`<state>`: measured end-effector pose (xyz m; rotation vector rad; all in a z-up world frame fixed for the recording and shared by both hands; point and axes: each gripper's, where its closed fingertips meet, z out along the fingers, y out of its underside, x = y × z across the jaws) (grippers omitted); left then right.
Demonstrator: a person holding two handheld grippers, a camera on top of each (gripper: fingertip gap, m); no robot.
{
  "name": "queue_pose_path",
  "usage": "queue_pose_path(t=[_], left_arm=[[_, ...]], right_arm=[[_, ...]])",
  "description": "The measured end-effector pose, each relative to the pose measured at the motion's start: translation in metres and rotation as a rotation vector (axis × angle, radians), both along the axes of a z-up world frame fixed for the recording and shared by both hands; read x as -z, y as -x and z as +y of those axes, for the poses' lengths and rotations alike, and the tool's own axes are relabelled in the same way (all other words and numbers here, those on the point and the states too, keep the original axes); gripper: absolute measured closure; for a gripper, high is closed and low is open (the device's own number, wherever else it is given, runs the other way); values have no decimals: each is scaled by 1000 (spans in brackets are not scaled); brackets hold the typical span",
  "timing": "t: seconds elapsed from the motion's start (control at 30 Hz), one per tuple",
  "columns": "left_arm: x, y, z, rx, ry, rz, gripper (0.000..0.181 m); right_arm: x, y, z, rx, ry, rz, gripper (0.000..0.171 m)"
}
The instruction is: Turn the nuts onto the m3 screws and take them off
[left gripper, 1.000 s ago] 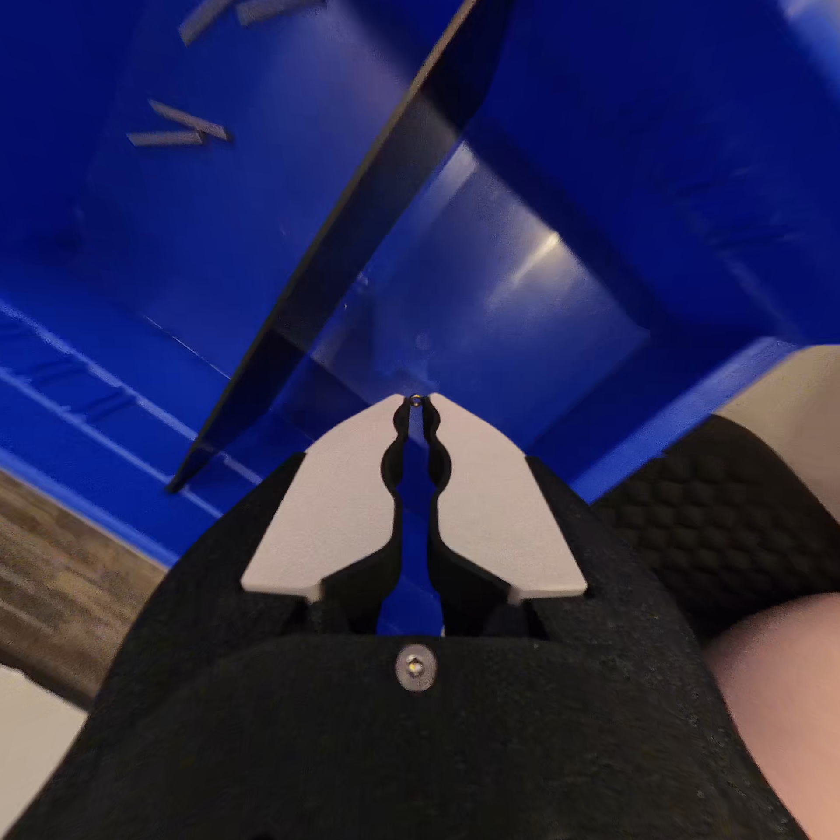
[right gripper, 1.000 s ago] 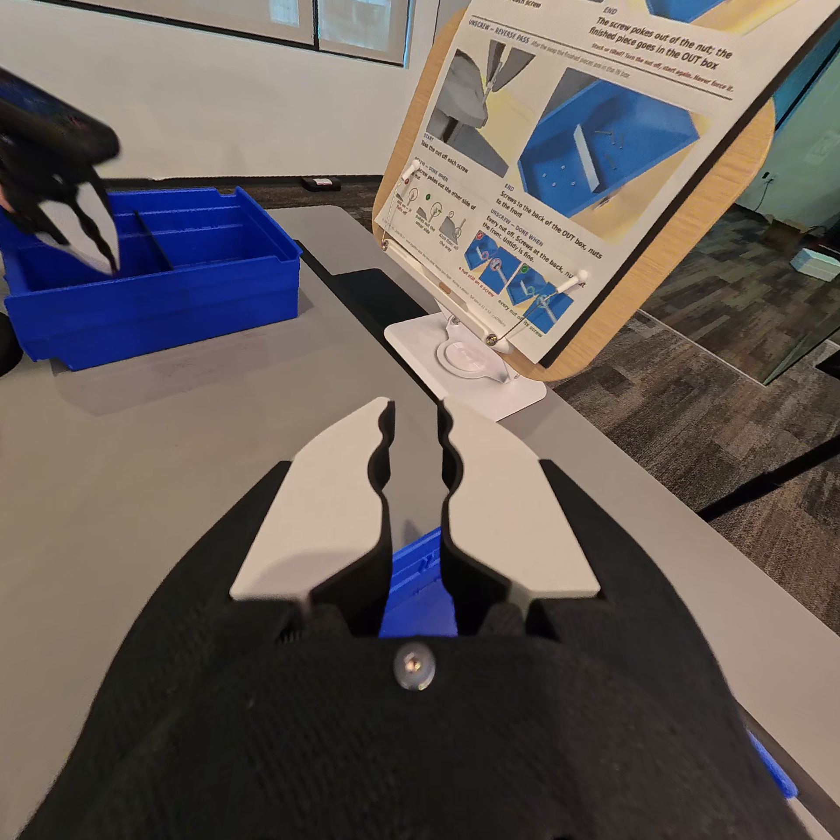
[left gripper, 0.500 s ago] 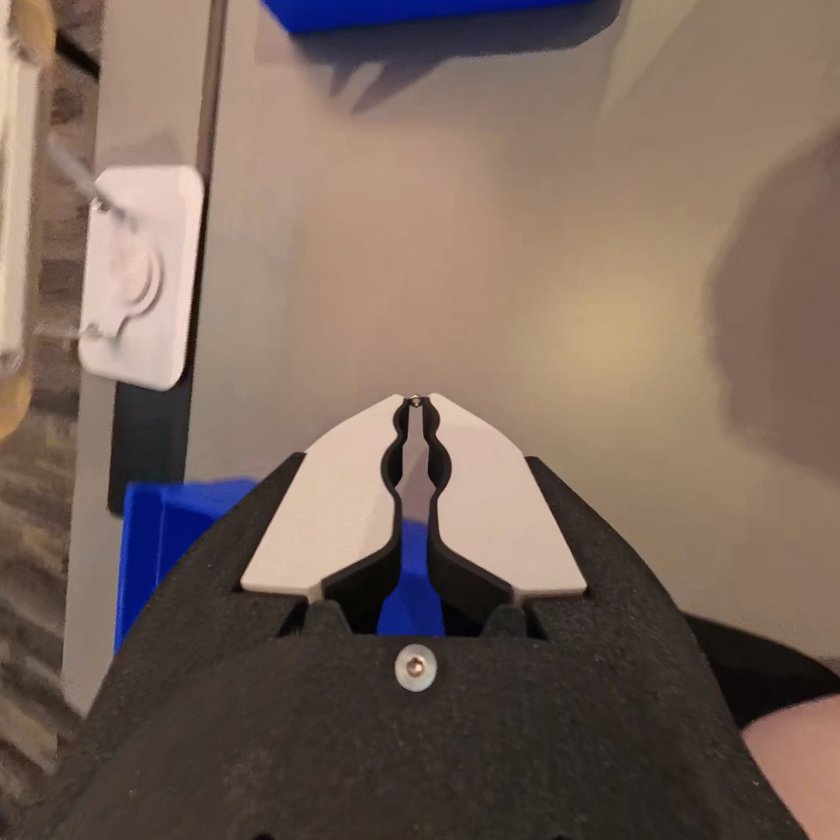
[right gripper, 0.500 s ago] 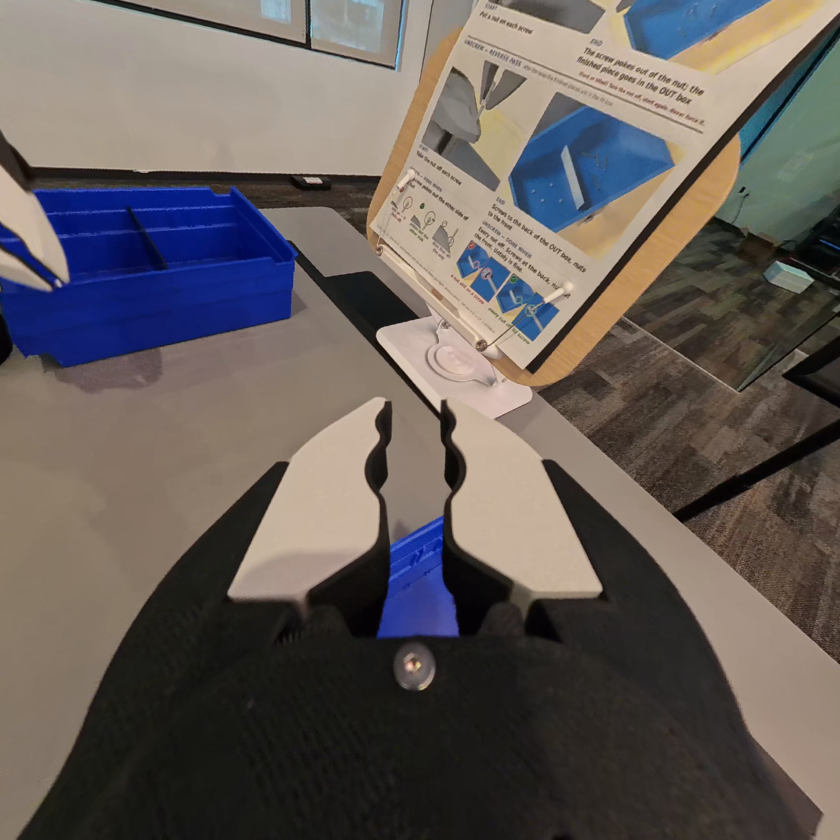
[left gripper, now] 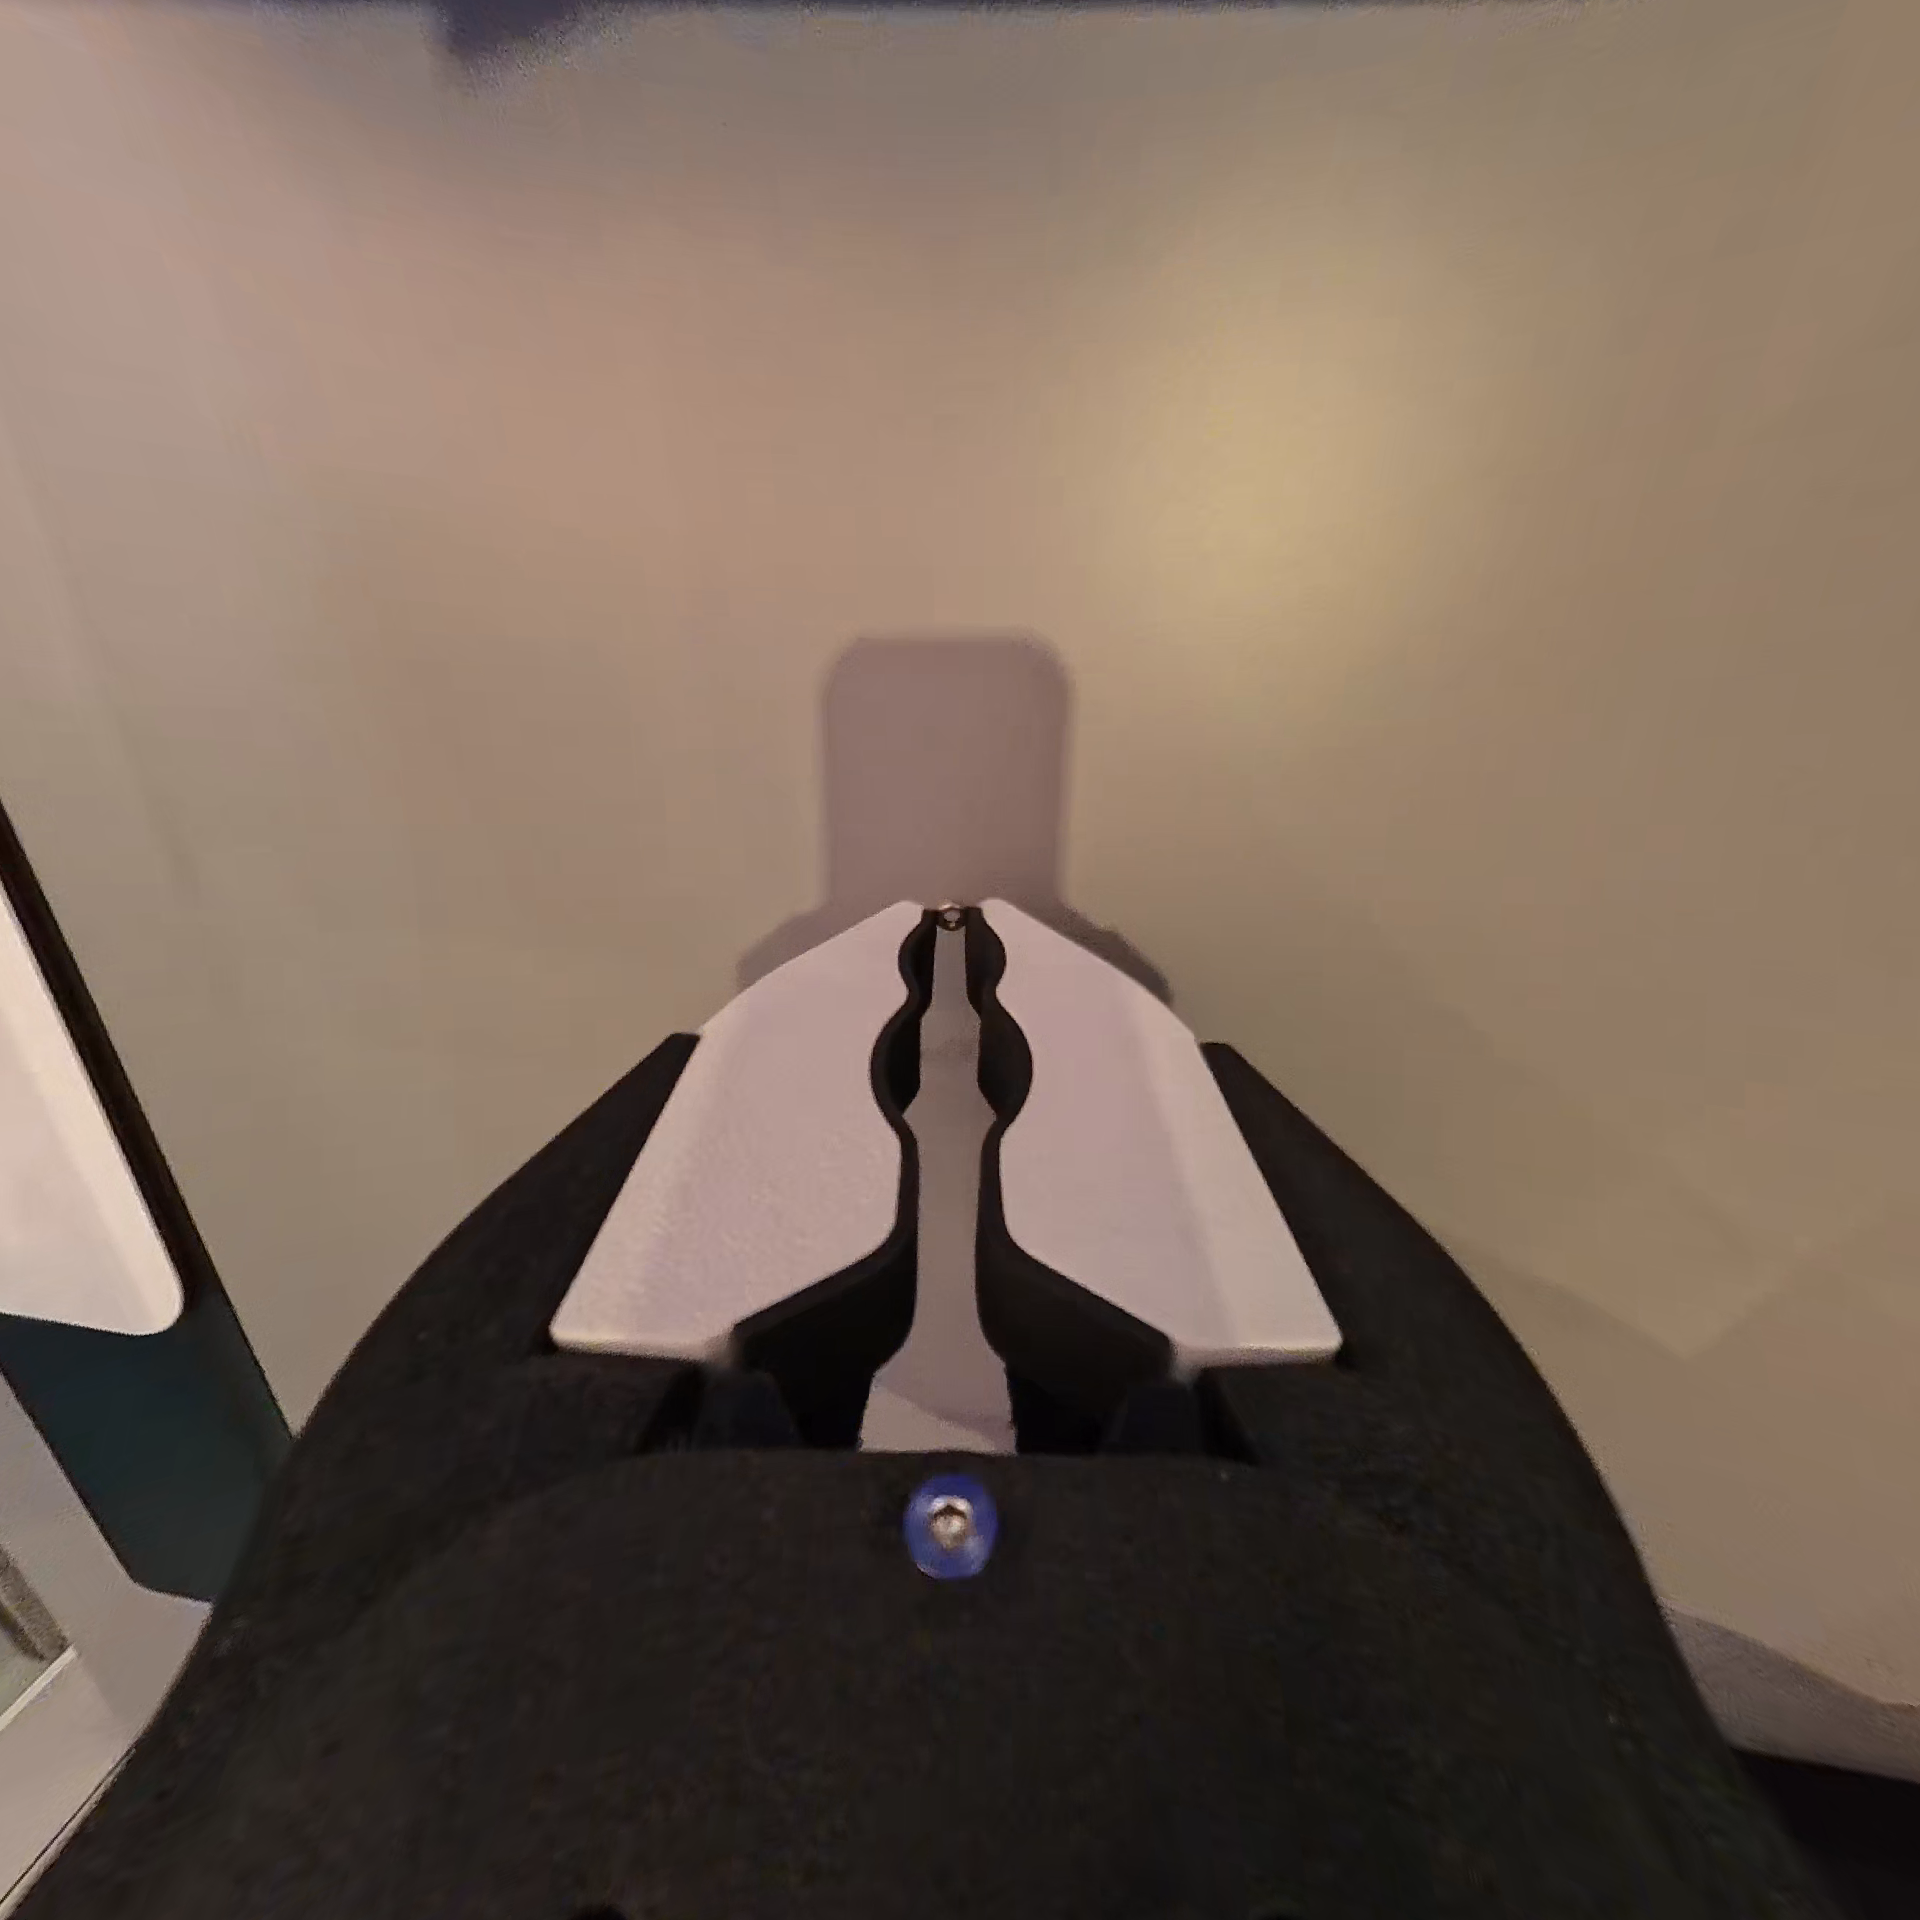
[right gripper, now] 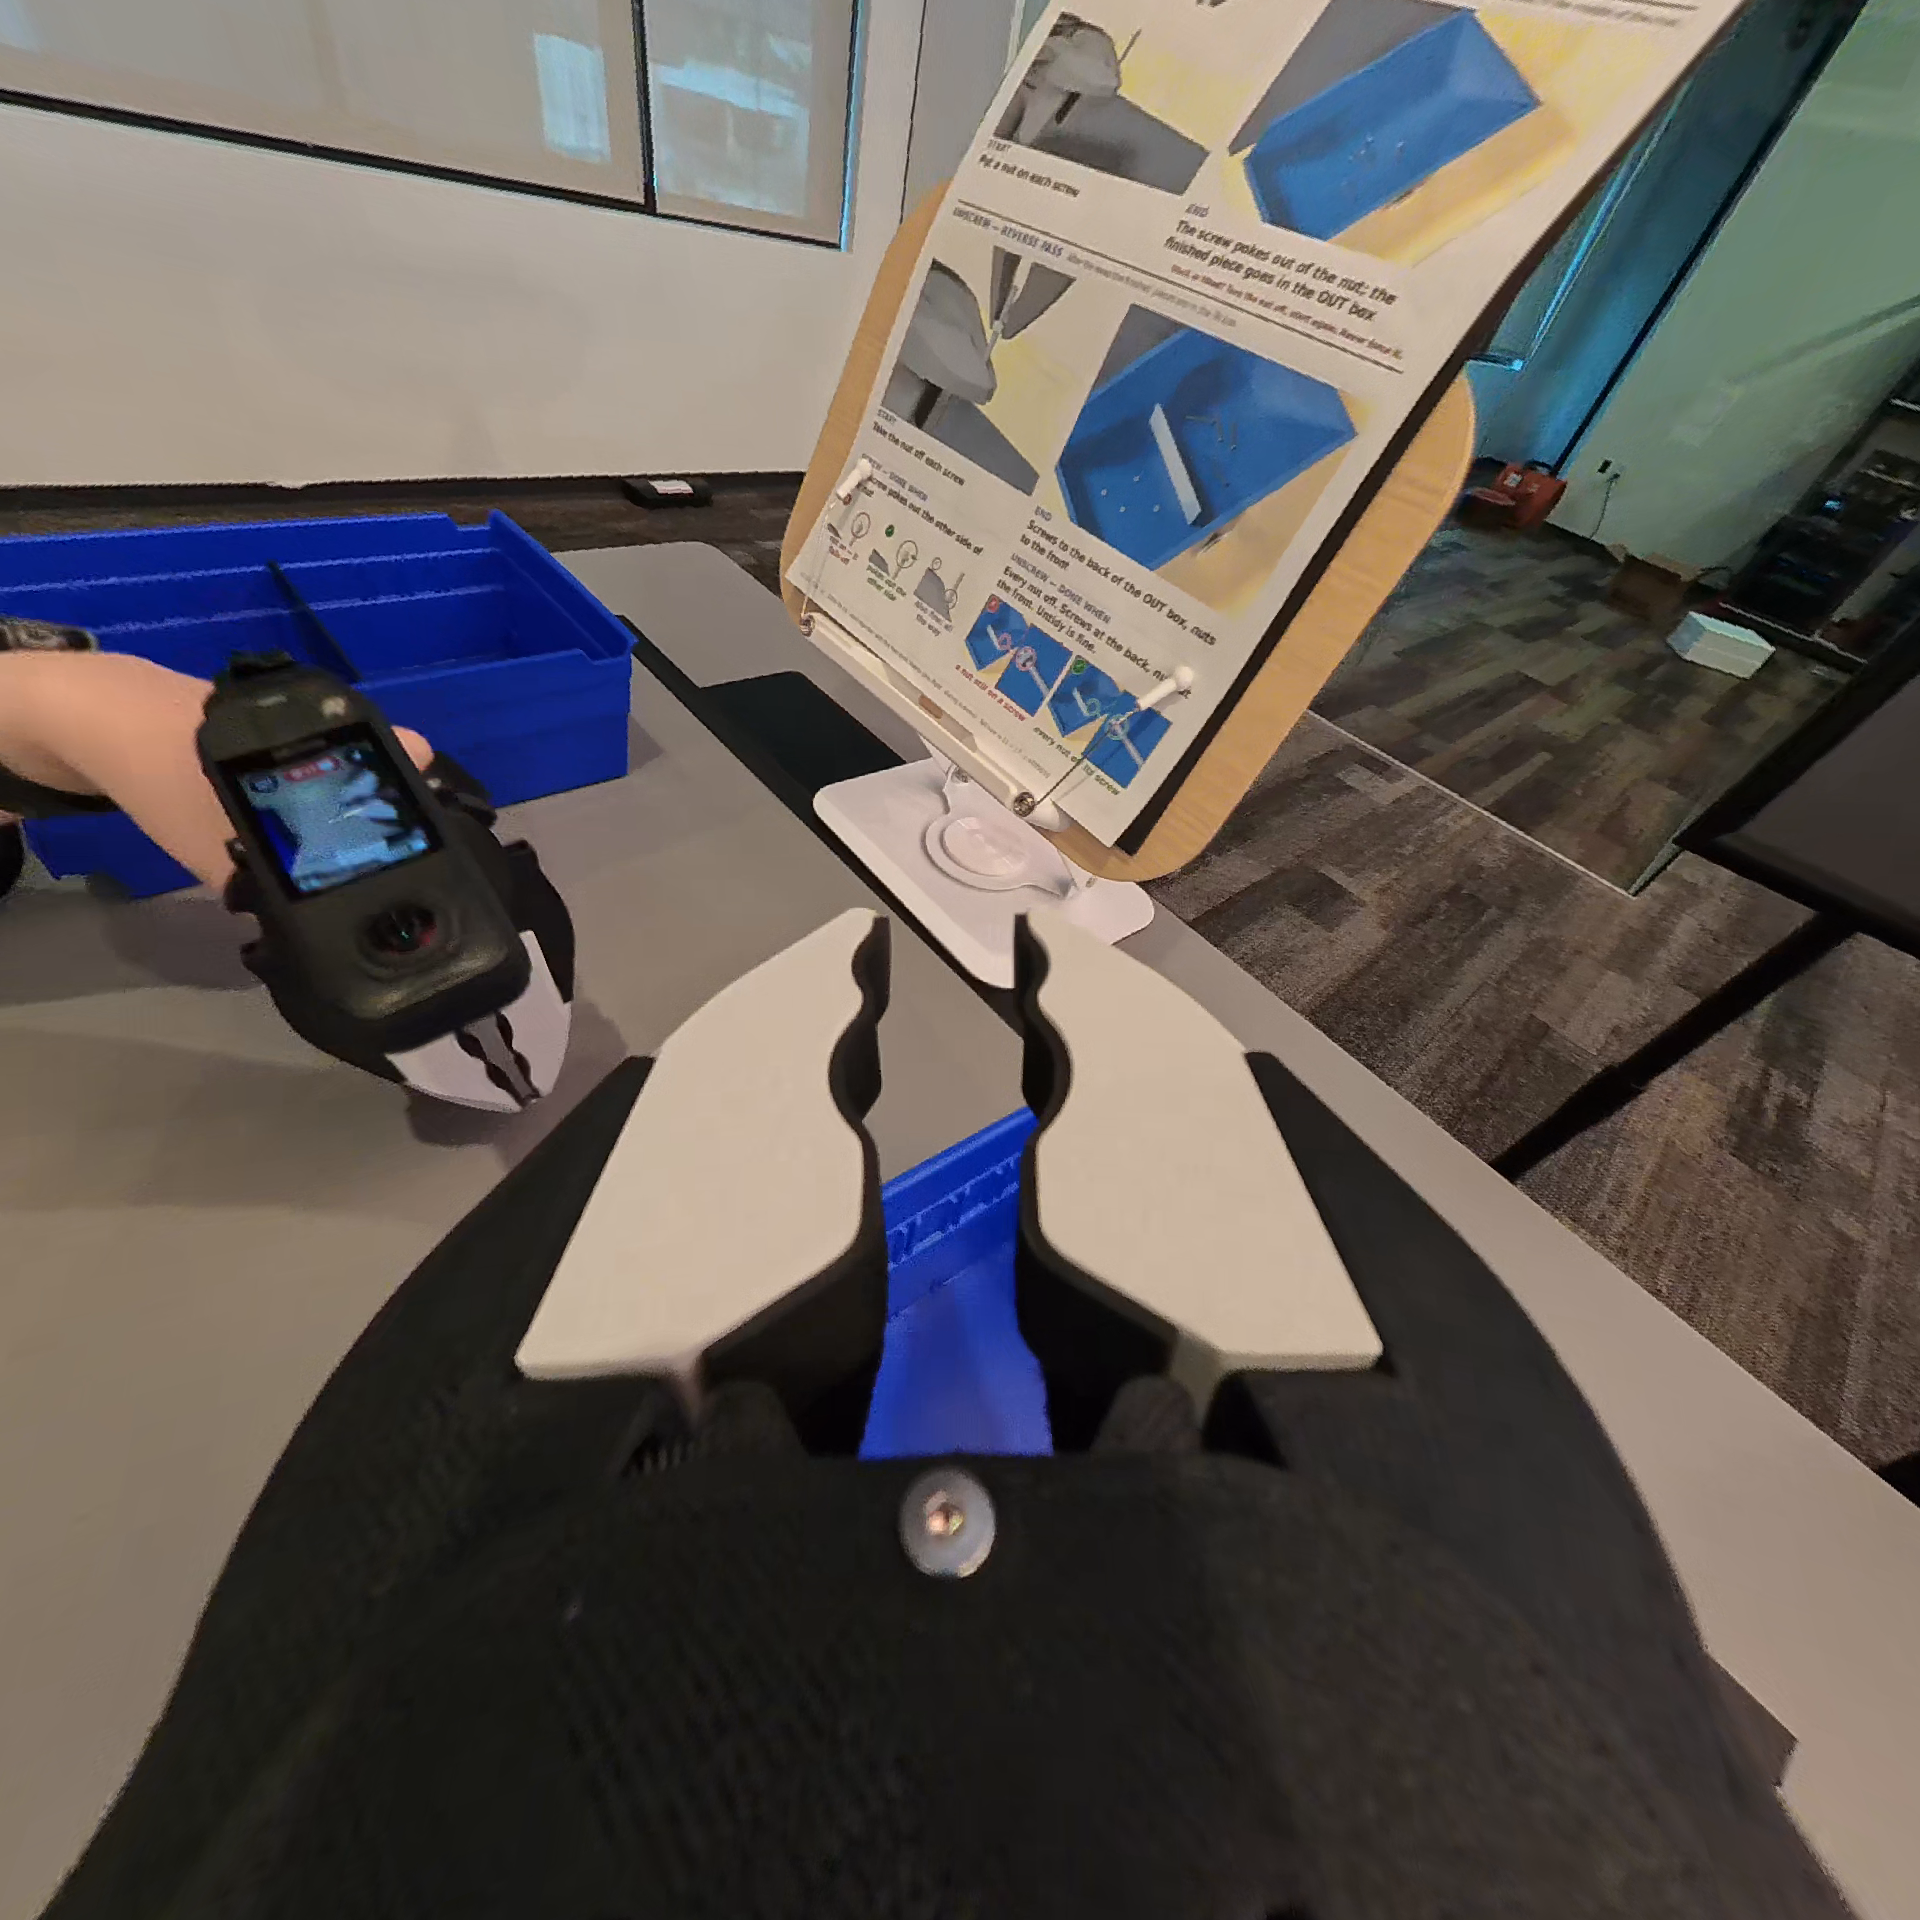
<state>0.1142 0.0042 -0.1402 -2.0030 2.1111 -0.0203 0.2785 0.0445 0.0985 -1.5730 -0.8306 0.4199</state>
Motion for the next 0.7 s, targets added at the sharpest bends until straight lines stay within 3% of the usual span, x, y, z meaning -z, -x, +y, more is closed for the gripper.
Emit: queue_pose_path(t=[0.4, 0.47, 0.57, 0.7], left_arm=[[22, -1, -2, -31, 87, 36, 176], [17, -5, -8, -18, 134, 5, 166], [-14, -9, -6, -61, 182, -68, 159], [-99, 5, 25, -171, 45, -242, 166]], right_arm=[[-3, -8, -1, -14, 29, 46, 148], [-3, -9, -1, -14, 35, 52, 148], [-1, -8, -1, -27, 54, 71, 148], [2, -10, 1, -6, 54, 45, 146]])
